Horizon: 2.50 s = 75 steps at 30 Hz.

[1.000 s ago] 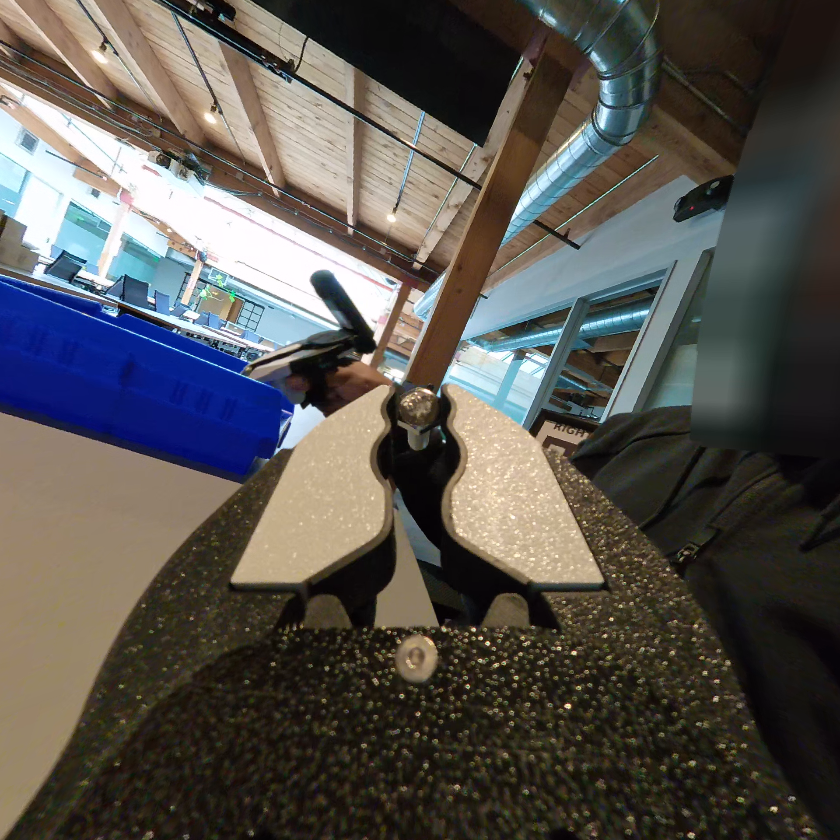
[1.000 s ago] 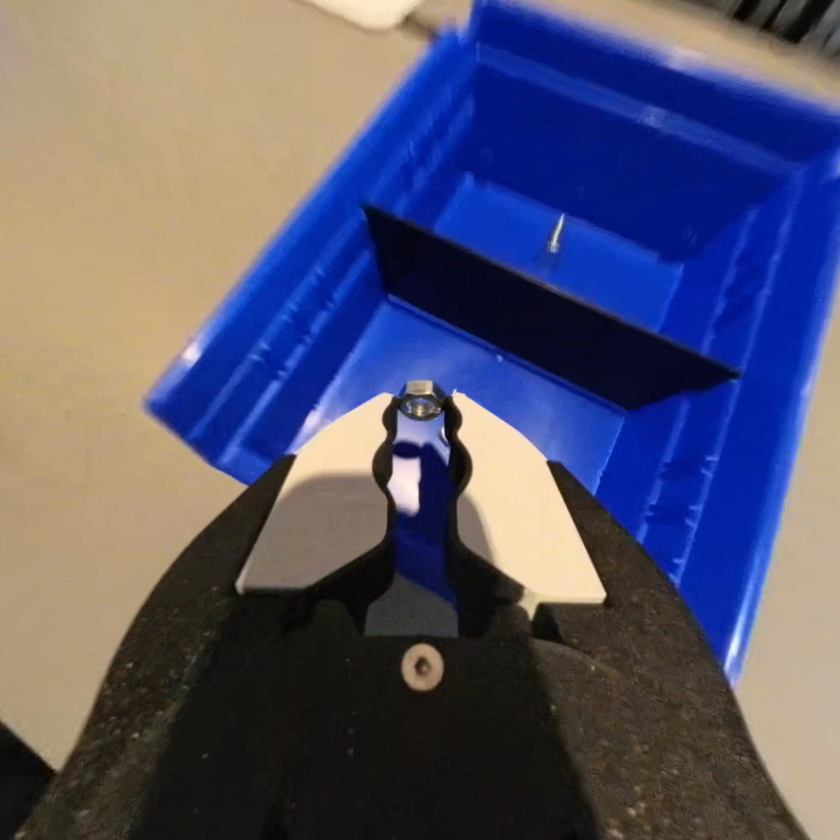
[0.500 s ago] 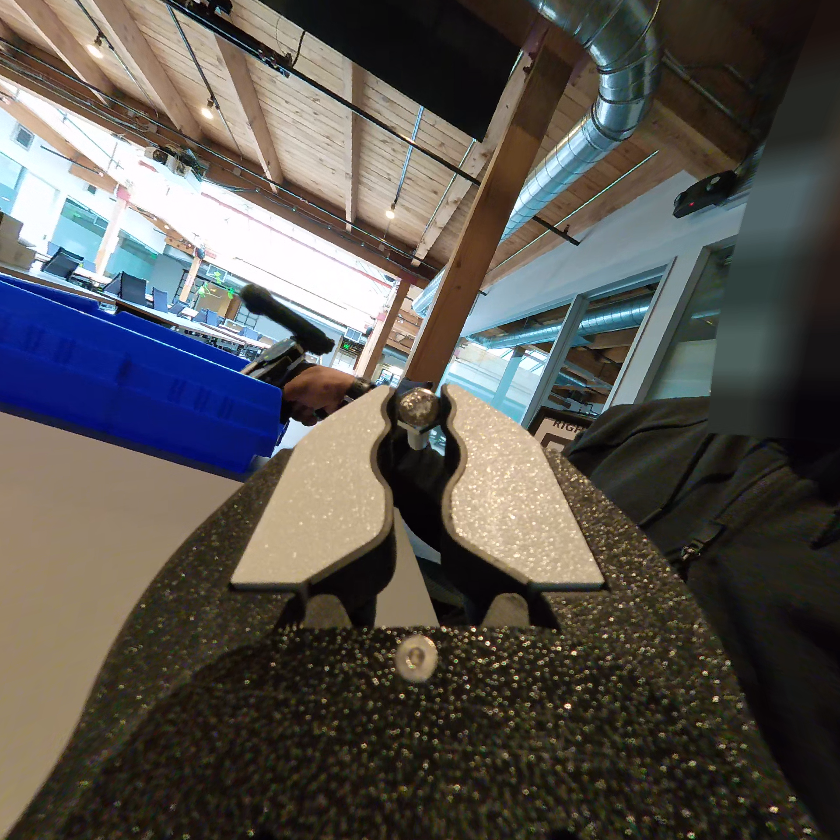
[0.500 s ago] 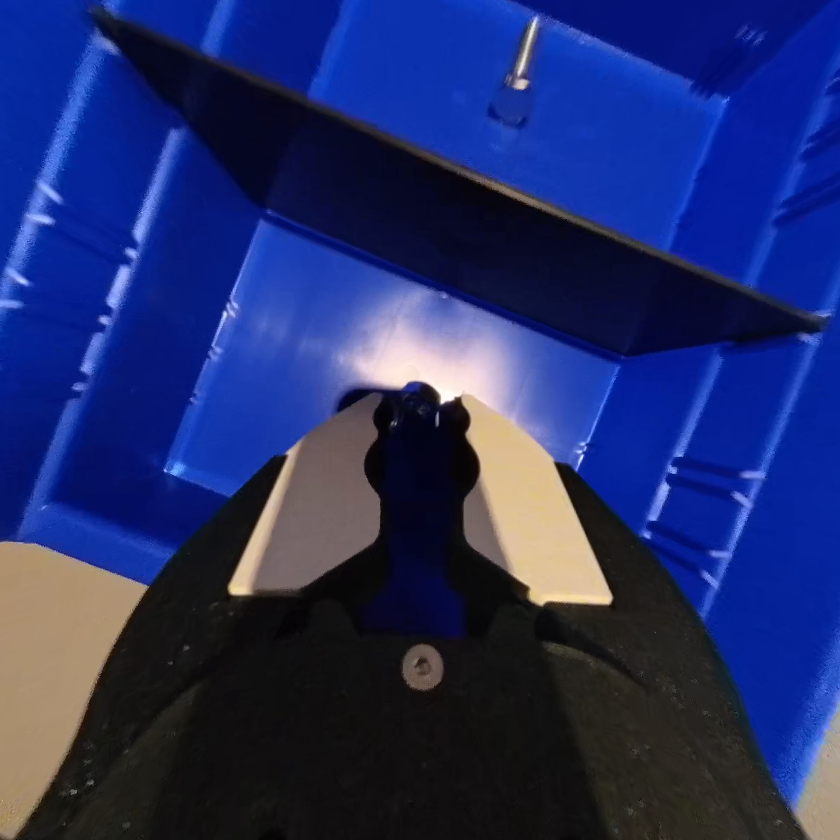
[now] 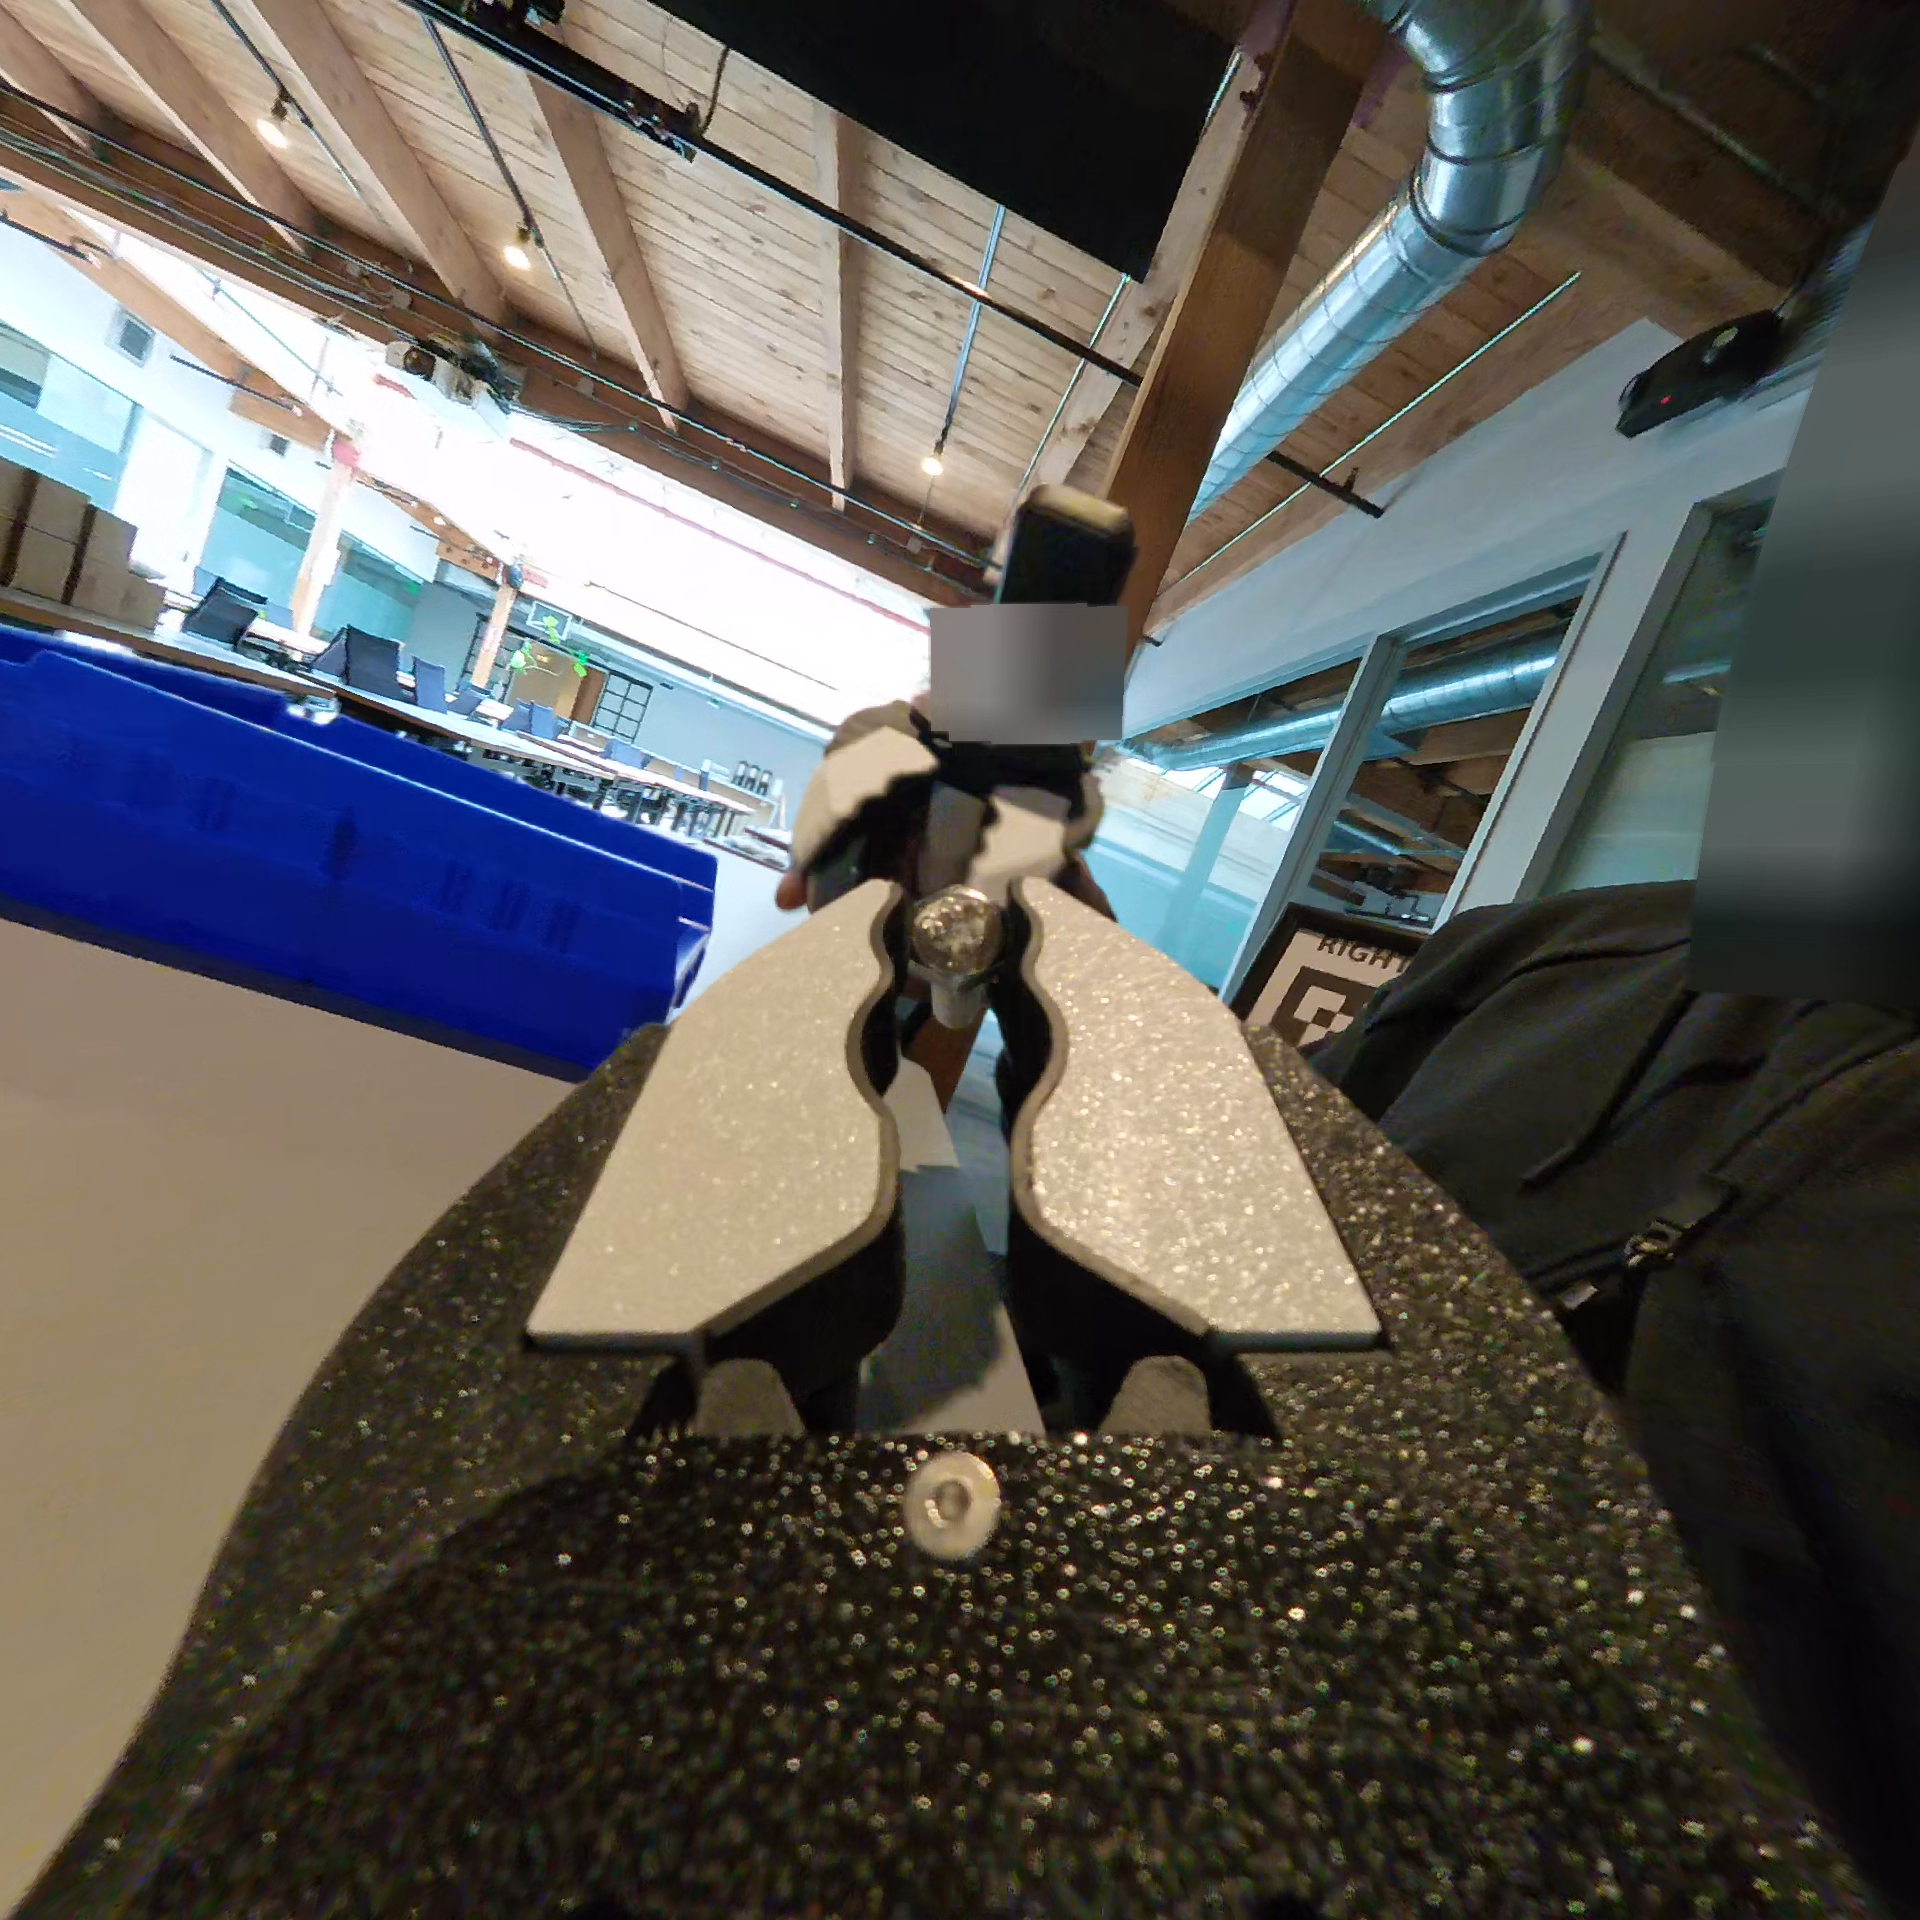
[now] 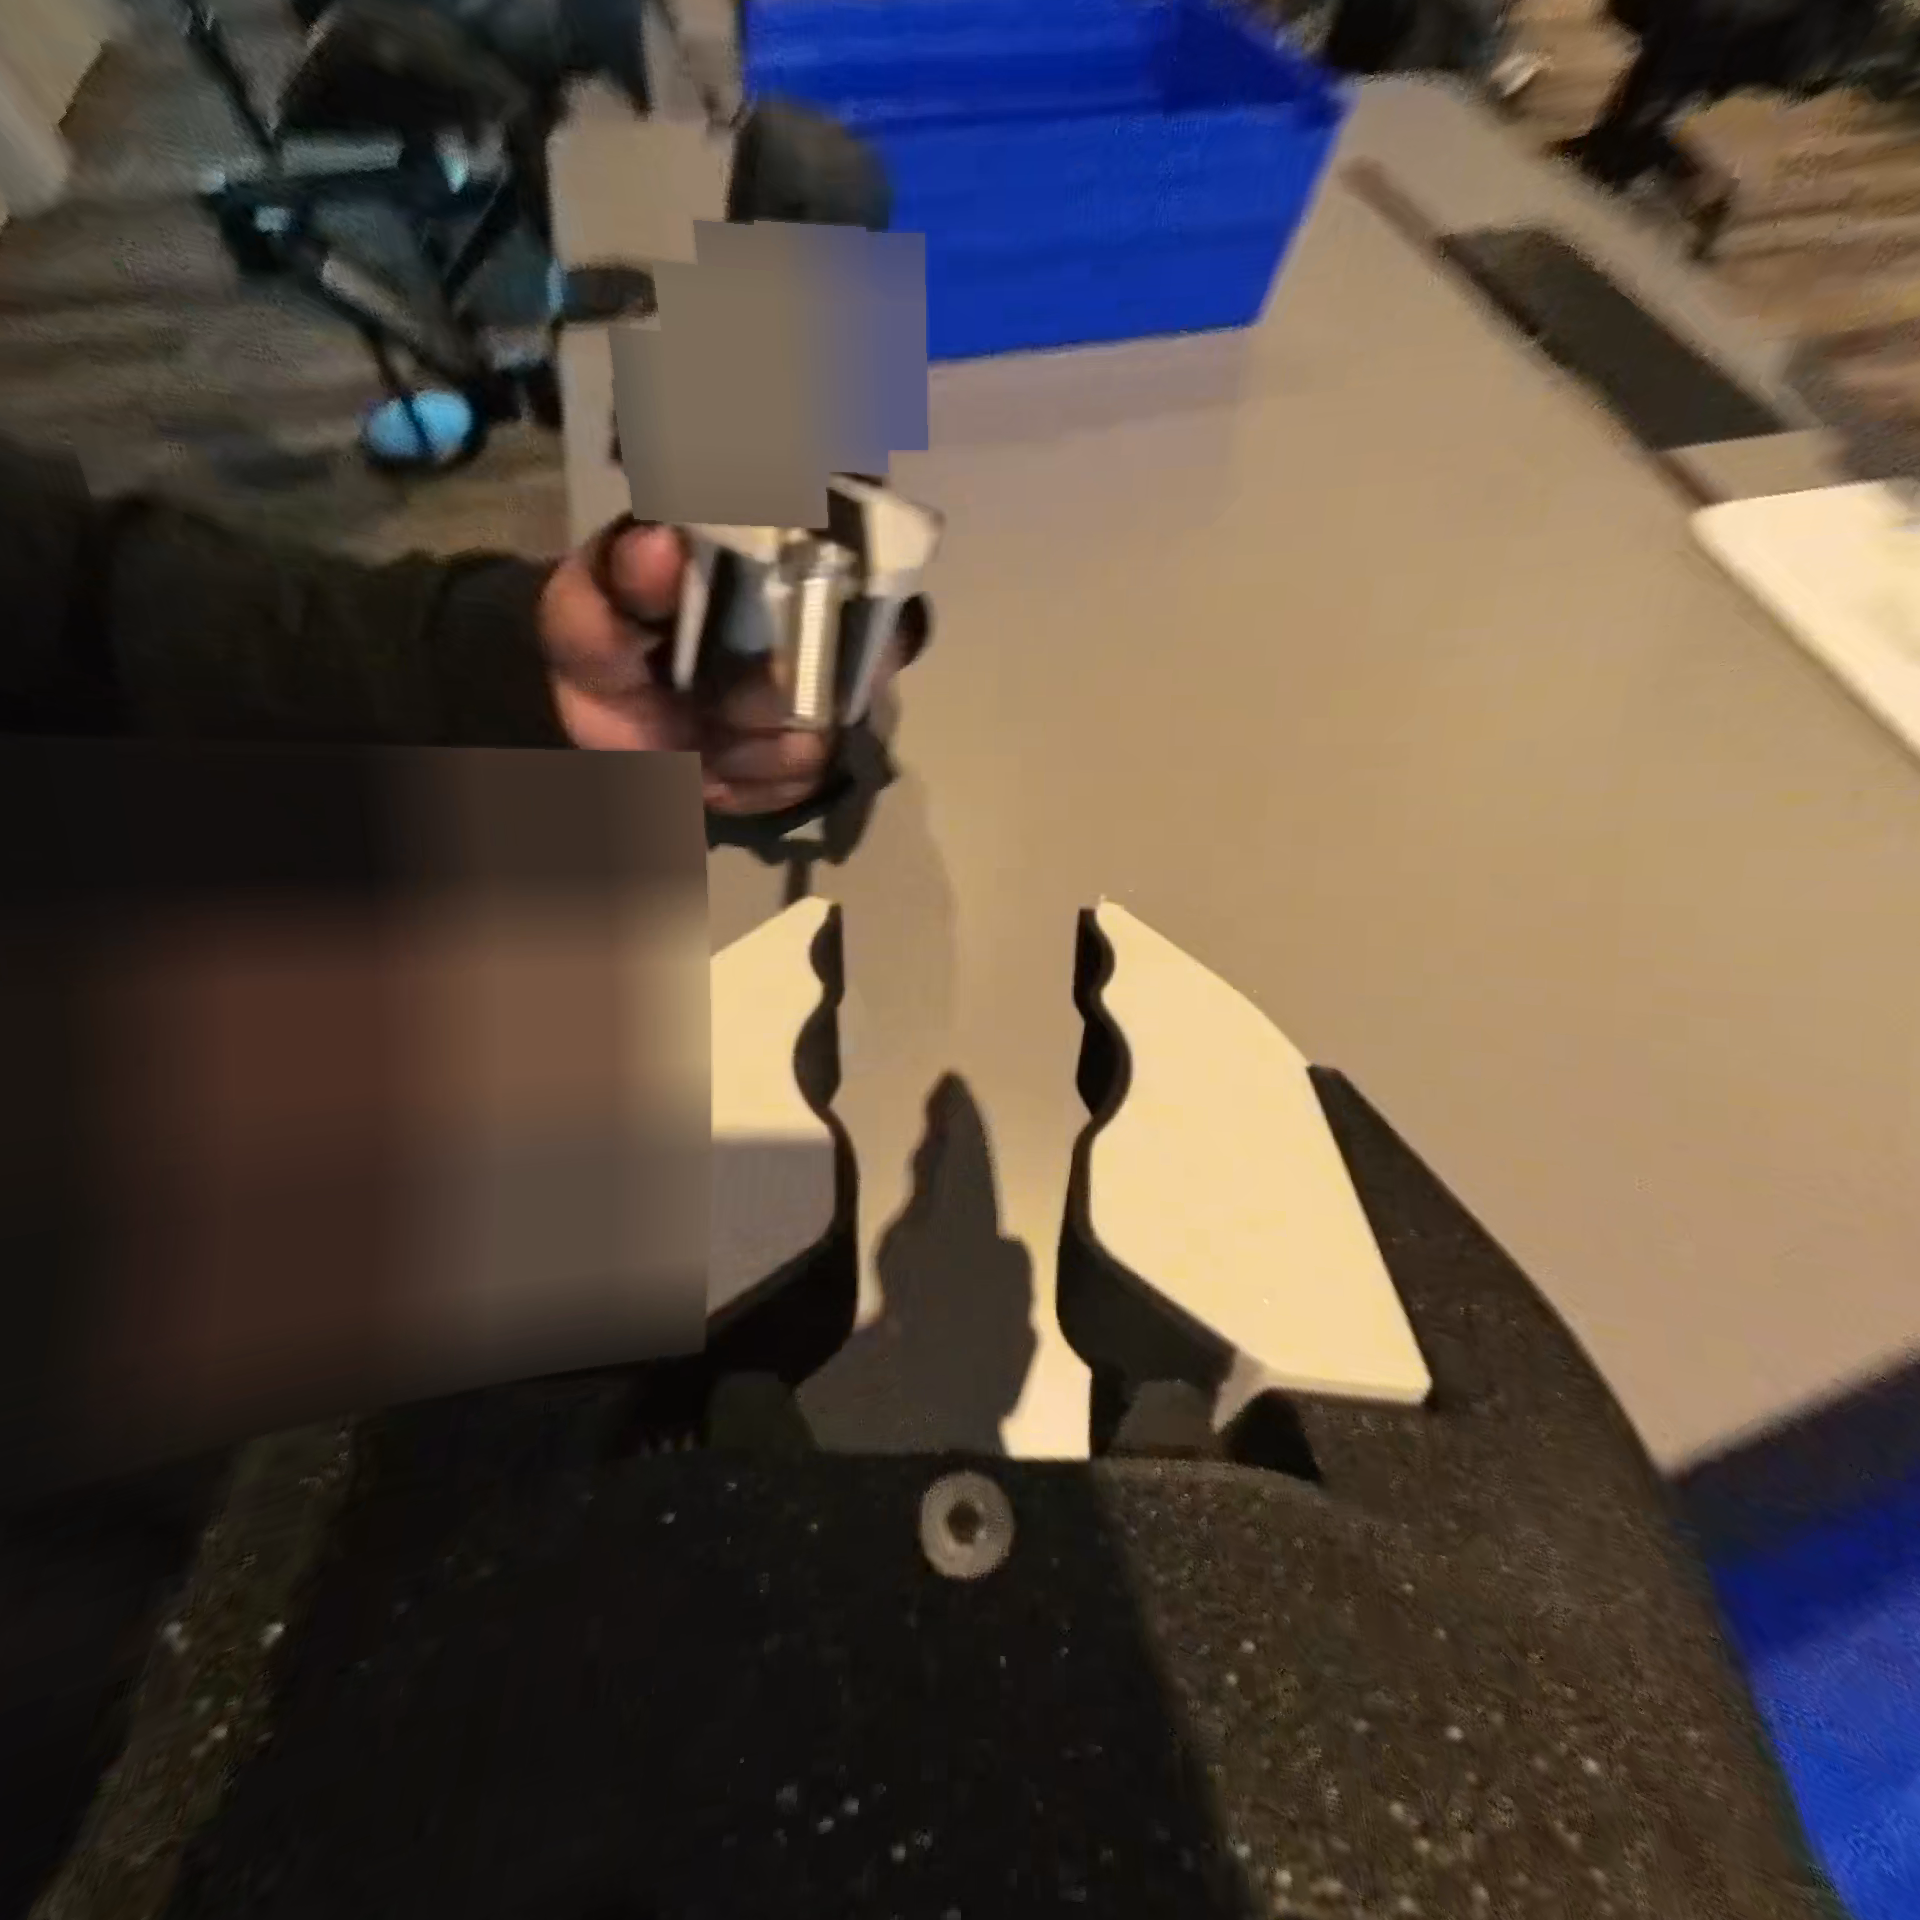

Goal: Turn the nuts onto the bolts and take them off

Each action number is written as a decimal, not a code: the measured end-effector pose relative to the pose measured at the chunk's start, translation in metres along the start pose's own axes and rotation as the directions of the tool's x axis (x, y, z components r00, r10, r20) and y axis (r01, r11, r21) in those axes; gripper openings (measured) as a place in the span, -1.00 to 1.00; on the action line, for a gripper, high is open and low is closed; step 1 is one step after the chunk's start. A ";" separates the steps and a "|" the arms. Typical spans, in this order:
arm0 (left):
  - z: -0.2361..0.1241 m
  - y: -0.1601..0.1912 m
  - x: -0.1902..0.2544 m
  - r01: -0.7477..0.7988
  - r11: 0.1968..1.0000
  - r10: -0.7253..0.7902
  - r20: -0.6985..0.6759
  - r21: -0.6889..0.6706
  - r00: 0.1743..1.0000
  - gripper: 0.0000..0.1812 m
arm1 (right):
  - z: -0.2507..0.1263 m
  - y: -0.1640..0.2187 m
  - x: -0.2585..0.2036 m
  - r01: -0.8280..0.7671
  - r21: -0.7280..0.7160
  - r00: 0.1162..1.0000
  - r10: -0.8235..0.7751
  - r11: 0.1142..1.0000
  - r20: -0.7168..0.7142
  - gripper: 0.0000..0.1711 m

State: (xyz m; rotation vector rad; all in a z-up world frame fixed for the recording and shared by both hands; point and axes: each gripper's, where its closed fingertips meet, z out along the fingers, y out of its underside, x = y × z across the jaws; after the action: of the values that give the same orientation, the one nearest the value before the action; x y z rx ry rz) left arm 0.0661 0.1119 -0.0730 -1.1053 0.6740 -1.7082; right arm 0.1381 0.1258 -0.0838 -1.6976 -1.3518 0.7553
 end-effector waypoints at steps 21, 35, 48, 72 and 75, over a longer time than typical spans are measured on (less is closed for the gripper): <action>0.009 0.011 0.000 -0.094 0.993 0.098 0.050 -0.077 0.994 -0.67 | 0.059 -0.007 -0.030 -0.010 0.067 0.993 0.002 0.998 0.114 -0.89; 0.003 0.000 -0.007 0.006 1.000 -0.006 0.038 0.006 0.999 -0.65 | -0.125 0.113 0.317 -0.550 -0.221 0.737 0.344 0.805 -0.582 -0.87; 0.001 -0.002 -0.007 0.024 0.999 -0.025 0.030 0.020 0.999 -0.68 | -0.115 0.180 0.345 -0.713 -0.332 0.654 0.417 0.617 -0.631 -0.87; 0.004 0.000 -0.006 0.028 0.999 -0.028 0.029 0.015 0.999 -0.70 | -0.100 0.043 0.266 -0.390 -0.003 0.846 0.357 0.921 -0.395 -0.52; 0.004 -0.001 -0.006 0.019 1.000 -0.020 0.035 0.018 0.999 -0.70 | -0.079 -0.017 0.175 -0.162 0.111 0.943 0.187 0.981 -0.276 -0.51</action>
State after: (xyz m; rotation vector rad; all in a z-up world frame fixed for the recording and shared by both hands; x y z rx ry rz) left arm 0.0705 0.1177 -0.0728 -1.1299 0.6267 -1.7042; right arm 0.2393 0.2786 -0.0241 -1.7944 -0.9662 0.6277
